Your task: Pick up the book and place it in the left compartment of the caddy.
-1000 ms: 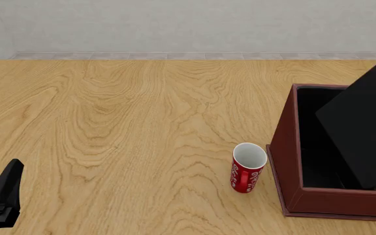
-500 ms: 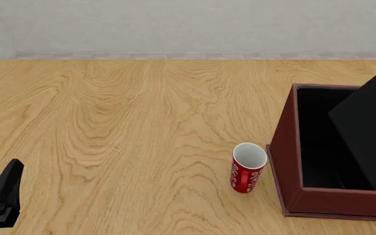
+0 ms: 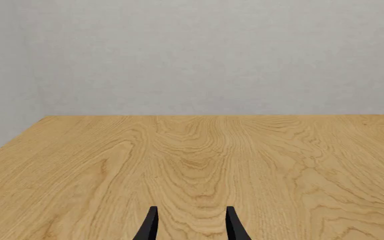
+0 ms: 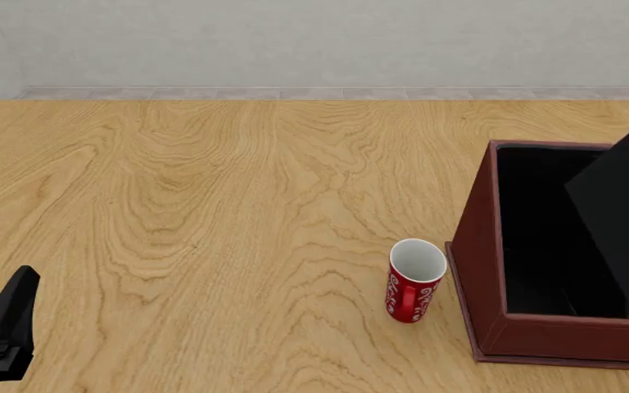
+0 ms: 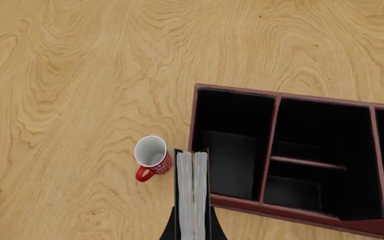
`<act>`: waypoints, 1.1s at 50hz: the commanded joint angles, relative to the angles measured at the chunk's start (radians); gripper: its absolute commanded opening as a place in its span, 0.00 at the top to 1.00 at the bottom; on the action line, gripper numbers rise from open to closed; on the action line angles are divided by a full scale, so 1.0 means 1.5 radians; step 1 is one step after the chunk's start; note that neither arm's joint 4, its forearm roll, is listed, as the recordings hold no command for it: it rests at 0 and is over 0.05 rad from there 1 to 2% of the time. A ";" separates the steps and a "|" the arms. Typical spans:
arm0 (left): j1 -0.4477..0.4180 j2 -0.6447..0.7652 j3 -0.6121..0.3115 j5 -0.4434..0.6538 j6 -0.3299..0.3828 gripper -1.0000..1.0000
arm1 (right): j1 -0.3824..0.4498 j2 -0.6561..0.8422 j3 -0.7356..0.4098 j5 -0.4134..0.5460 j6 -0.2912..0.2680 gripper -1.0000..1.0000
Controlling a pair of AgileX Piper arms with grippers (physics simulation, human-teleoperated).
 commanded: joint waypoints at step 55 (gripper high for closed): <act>0.000 0.000 0.000 0.000 0.000 0.00 | -0.056 0.092 0.108 -0.164 -0.004 1.00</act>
